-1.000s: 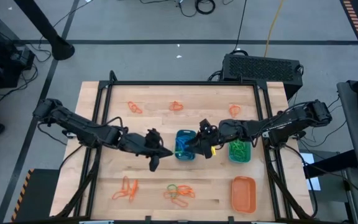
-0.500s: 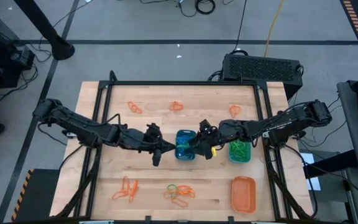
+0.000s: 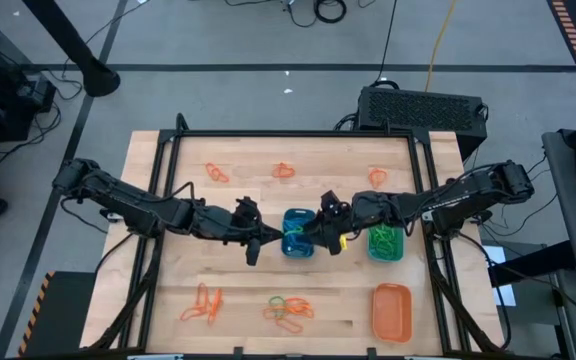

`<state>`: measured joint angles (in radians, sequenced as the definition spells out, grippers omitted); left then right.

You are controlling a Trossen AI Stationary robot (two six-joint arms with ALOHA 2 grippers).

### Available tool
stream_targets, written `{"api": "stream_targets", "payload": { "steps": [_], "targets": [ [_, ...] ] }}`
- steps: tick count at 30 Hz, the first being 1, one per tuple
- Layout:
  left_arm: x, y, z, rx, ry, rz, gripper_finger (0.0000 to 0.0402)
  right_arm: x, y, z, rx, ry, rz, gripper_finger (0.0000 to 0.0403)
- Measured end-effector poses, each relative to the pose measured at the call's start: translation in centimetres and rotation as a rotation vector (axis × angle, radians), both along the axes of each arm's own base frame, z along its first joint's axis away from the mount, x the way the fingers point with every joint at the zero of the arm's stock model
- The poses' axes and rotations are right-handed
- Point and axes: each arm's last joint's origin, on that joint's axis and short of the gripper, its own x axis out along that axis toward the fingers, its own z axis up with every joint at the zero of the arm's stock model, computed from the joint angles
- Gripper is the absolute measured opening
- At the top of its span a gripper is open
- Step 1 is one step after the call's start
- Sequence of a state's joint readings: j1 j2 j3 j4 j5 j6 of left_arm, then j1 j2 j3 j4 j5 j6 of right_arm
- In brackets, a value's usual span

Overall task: Sort rubber bands into baskets
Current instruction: Put the green rubberband into the light blue bin

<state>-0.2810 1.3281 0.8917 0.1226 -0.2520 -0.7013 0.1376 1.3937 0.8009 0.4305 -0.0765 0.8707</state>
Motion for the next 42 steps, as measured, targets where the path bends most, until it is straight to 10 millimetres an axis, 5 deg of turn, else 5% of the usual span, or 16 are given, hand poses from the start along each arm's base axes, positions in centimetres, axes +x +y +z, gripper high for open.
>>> {"api": "stream_targets", "payload": {
  "steps": [13, 27, 42],
  "targets": [
    [0.3, 0.1, -0.5, 0.007, 0.023, 0.006, 0.0, 0.1, -0.2, 0.1, -0.001, -0.011, -0.006, 0.0151],
    [0.7, 0.0, -1.1, 0.011, 0.037, 0.006, 0.0007, 0.0, -0.1, 0.1, -0.051, -0.026, 0.031, 0.0007],
    [0.0, -0.1, -1.6, -0.004, 0.135, -0.098, 0.0176, -0.7, 0.0, 0.5, -0.059, 0.001, 0.074, 0.0001]
  ]
}}
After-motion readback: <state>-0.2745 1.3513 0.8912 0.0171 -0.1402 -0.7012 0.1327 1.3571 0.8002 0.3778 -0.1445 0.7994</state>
